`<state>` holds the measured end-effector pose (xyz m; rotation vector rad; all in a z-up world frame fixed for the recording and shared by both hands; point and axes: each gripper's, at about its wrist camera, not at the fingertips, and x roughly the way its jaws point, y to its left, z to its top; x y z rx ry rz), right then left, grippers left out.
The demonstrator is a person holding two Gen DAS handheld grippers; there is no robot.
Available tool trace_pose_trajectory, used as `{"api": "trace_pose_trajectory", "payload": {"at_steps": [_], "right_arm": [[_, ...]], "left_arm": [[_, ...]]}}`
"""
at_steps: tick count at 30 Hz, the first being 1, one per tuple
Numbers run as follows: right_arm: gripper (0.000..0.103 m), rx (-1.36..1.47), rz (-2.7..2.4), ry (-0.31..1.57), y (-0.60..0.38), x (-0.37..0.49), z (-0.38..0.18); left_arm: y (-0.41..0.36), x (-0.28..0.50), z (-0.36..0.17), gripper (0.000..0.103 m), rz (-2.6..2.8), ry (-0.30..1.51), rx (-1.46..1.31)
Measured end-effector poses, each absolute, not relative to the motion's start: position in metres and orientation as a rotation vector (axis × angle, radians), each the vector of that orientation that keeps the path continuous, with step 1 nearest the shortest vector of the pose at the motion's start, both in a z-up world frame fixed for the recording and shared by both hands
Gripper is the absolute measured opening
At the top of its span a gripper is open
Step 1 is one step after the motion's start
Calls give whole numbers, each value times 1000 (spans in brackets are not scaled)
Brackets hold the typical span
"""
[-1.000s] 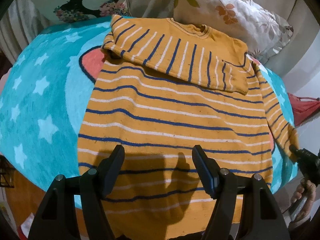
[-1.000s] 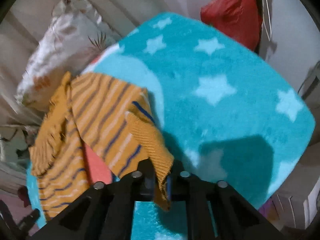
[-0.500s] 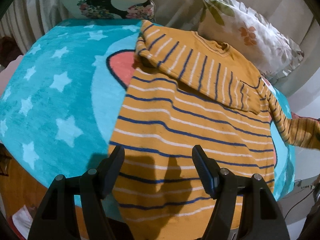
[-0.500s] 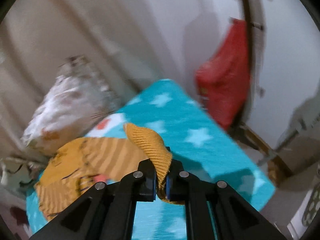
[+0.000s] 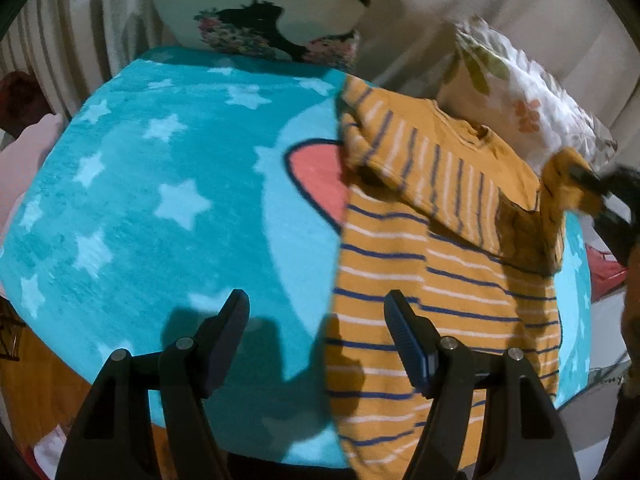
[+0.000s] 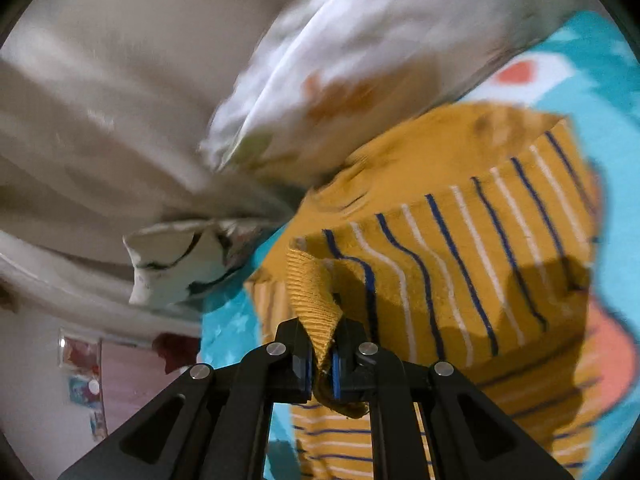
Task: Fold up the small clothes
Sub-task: 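Fold the held sleeve across the sweater body with the right tool, release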
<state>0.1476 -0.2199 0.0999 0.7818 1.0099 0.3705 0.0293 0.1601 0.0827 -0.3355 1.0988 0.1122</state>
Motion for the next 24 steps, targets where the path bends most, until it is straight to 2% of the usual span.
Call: {"api": "trace_pose_trajectory", "payload": {"at_steps": [8, 18, 21, 24], "right_arm": [[7, 597, 415, 1119, -84, 201, 66], [8, 538, 404, 1210, -9, 242, 19], [15, 530, 422, 1222, 2, 246, 16], [32, 536, 475, 1222, 12, 245, 19]], "left_arm": [[221, 20, 65, 69, 157, 1137, -374], [244, 12, 55, 69, 176, 1158, -358], [242, 9, 54, 69, 165, 1158, -350], [238, 7, 52, 69, 161, 1168, -352]]}}
